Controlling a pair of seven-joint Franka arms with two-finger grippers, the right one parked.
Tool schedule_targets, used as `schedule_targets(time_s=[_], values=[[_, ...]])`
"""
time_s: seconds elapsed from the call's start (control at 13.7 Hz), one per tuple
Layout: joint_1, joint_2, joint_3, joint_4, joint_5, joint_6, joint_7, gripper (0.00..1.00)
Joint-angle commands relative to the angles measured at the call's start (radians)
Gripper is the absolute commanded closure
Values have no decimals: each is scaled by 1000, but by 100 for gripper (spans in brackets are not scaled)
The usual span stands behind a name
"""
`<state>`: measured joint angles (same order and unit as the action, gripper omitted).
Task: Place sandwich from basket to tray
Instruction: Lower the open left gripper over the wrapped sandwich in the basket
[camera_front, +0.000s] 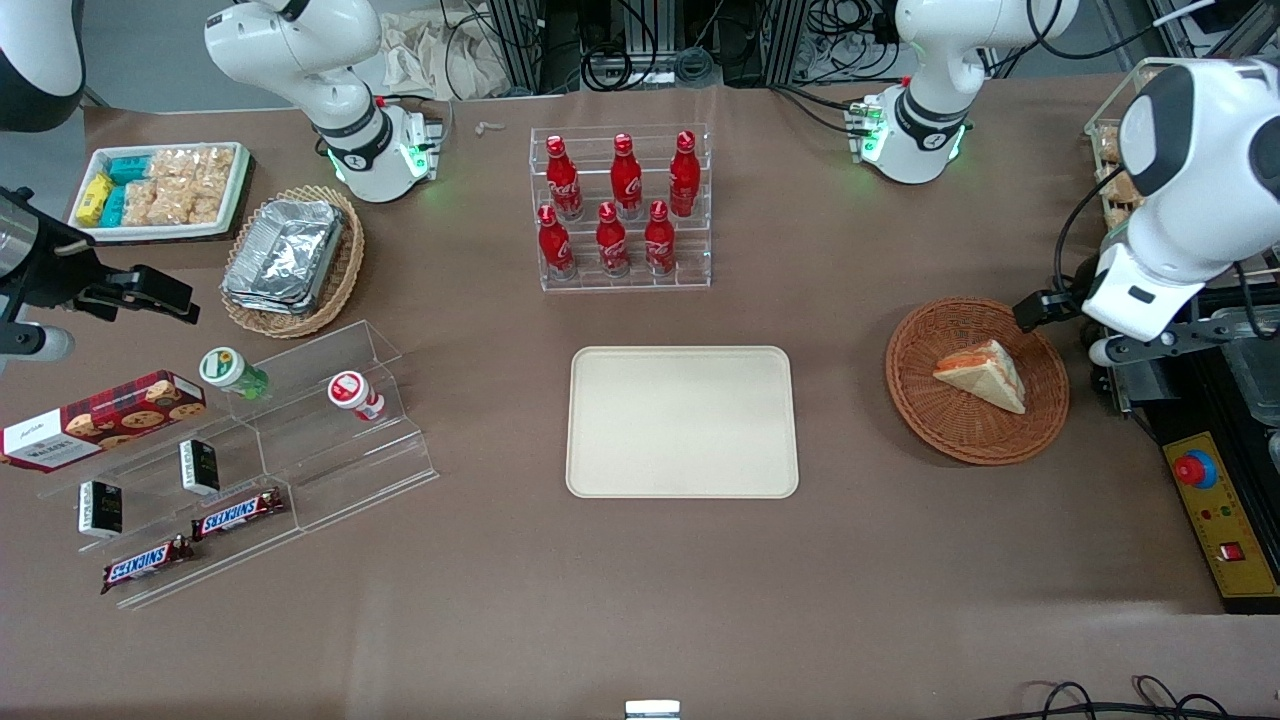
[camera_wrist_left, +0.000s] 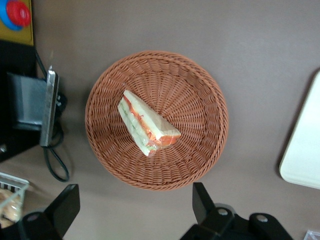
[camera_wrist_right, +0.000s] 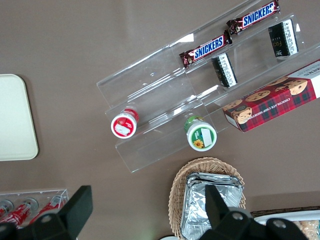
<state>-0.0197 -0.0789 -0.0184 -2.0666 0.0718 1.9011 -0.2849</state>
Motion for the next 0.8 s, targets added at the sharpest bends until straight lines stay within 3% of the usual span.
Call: schedule_targets(time_s=[0.0, 0.29, 0.73], values=[[0, -32, -1, -88, -12, 84, -121, 0], [-2, 82, -1, -110, -21, 162, -374, 0], [41, 97, 0, -214, -23, 286, -412, 0]])
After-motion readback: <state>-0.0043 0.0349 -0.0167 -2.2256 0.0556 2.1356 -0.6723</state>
